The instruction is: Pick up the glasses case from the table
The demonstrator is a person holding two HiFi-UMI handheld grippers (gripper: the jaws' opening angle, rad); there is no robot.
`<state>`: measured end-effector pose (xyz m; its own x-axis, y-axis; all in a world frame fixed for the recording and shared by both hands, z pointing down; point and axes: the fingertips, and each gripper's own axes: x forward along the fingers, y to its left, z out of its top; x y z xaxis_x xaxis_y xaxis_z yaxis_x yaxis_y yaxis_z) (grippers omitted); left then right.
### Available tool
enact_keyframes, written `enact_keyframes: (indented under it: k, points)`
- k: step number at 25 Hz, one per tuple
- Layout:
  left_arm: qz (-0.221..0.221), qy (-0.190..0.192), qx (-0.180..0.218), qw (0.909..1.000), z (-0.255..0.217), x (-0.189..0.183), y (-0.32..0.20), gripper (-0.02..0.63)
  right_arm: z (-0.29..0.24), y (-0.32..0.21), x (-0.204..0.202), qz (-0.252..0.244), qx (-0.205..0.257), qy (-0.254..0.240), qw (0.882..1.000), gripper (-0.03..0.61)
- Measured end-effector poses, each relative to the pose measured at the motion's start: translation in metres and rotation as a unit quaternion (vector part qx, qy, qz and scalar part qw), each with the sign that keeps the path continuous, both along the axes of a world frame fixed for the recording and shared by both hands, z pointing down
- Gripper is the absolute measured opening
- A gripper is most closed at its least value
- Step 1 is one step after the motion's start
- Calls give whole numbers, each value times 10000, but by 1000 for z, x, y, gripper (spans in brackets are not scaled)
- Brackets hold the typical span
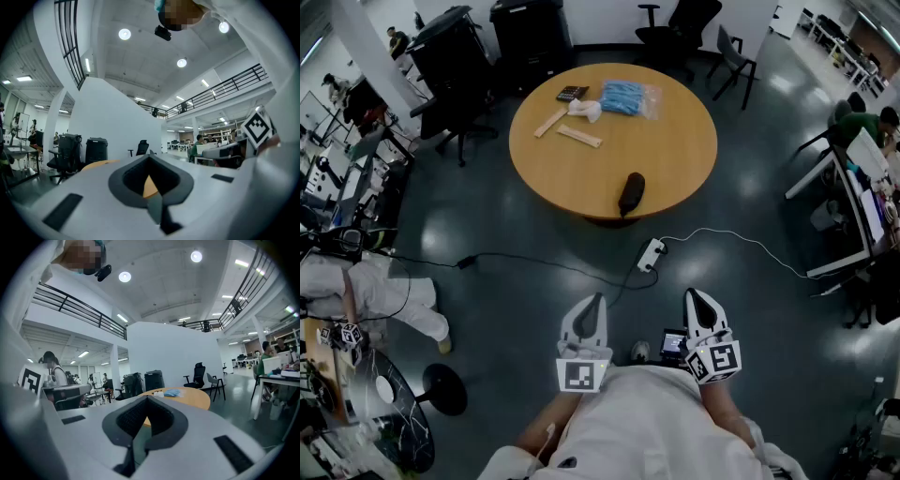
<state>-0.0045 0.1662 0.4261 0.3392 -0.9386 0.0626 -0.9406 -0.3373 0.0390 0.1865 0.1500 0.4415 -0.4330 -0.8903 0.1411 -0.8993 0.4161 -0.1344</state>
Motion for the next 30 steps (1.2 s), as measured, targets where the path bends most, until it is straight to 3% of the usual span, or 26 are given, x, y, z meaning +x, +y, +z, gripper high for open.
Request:
enact_keyframes:
  k: [12,22,30]
  points:
    - [-72,-196,70,9998,0,15,15,6,3,11,12,-141,-10,-50,9999,14]
    - [-412,-260,17,9988,1,21,20,6,23,-7,18,-205,-94,64,9997,15]
    - [-566,-478,4,9973,7,-12,-13,6,59,-63,-18,-98,-383,147,9991,15]
